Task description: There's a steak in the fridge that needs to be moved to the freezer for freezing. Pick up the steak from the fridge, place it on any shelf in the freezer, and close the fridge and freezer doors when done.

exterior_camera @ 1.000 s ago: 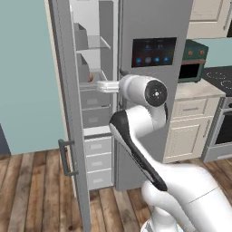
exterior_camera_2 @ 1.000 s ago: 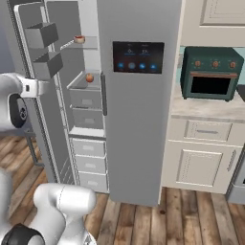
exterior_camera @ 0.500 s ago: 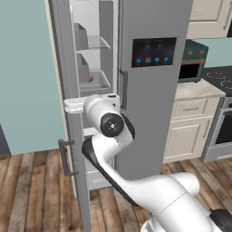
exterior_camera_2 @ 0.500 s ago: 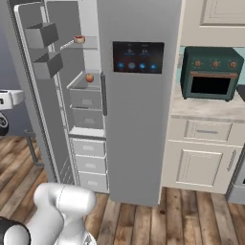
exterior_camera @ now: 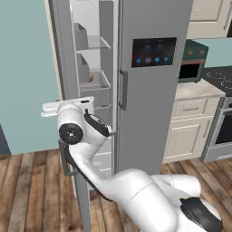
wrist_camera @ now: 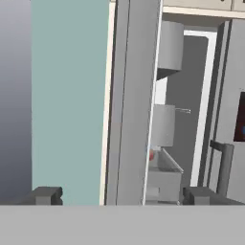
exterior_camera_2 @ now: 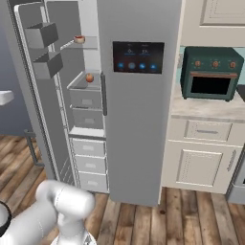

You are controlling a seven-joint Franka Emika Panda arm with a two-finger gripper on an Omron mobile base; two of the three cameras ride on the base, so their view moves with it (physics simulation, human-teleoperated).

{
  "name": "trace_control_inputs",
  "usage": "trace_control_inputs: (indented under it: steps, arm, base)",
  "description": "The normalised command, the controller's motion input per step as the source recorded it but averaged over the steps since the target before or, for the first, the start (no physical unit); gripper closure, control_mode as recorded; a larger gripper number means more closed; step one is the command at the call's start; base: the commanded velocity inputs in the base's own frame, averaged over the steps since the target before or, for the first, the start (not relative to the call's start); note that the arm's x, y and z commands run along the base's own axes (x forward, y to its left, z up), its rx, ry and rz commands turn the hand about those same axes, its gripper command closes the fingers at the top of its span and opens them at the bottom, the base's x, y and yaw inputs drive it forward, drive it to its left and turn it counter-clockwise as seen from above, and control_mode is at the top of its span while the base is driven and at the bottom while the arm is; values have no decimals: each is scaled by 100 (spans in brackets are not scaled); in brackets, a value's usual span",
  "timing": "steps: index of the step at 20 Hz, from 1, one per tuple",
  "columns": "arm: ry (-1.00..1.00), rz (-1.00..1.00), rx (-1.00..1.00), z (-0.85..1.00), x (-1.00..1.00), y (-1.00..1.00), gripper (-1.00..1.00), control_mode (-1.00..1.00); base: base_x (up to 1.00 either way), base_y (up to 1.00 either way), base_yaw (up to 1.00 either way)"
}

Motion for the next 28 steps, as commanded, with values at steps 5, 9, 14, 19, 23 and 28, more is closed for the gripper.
trace_control_inputs:
  steps: [5,9,14,19,23,28]
  arm:
    - [-3,-24,-8,-39,28,55,-100,-100]
    - [0,-23,-7,-47,46,45,-100,-100]
    - [0,-7,-1,-31,46,3,-100,-100]
    - [1,0,0,-27,57,0,-100,-100]
    - [0,0,0,-38,63,0,-100,-100]
    - [0,0,-4,-31,50,16,-100,-100]
  base:
    - [0,0,0]
    - [0,0,0]
    - [0,0,0]
    - [0,0,0]
    - [0,0,0]
    - [0,0,0]
